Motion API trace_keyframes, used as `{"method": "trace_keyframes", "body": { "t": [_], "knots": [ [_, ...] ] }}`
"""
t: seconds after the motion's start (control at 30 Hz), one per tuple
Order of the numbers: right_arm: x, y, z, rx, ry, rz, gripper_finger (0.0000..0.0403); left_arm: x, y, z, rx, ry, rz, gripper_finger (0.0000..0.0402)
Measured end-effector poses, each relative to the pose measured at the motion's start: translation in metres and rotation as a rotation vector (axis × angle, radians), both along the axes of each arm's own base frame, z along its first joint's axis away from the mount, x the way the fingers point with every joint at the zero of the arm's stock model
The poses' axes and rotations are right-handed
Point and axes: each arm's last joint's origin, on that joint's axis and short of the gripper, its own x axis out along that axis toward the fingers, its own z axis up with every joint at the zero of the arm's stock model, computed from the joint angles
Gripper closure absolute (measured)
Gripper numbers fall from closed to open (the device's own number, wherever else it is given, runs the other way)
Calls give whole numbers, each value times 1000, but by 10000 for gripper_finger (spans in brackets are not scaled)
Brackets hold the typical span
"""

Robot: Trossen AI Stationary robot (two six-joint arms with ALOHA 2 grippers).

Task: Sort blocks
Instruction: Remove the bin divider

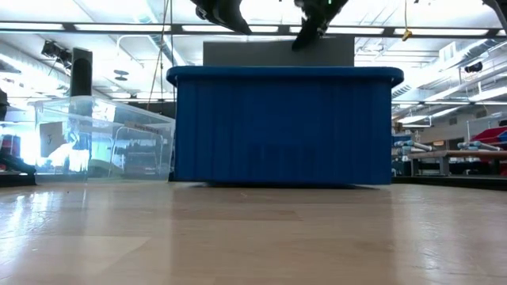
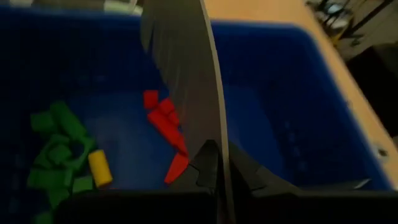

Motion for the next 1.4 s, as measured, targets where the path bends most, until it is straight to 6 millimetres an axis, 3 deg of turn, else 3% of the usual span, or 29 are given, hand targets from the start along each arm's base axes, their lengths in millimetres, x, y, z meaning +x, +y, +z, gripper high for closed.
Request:
{"method": "trace_keyframes", "body": {
  "t": [0.27, 0.4, 0.57, 0.77, 0.97, 1.2, 1.4],
  "knots": [
    [-22, 5, 50, -192, -111, -170, 395, 0, 0, 0, -6, -2, -18, 207],
    [-37, -5, 60, -287, -136, -324, 395, 0, 0, 0, -7, -5, -21, 207],
    [-73, -34, 60, -302, -104, -577, 395, 1, 0, 0, -7, -7, -22, 207],
    [-115, -78, 43, -233, -150, -765, 399, 1, 0, 0, -7, -9, -23, 207],
    [-135, -111, 11, -189, -147, -888, 399, 1, 0, 1, -7, -10, -24, 207],
    [-140, -126, -38, -88, -62, -982, 399, 1, -1, 1, -7, -9, -25, 207],
    [-147, -124, -66, -72, -119, -1044, 399, 1, 0, 0, -8, -8, -24, 207]
  ]
}}
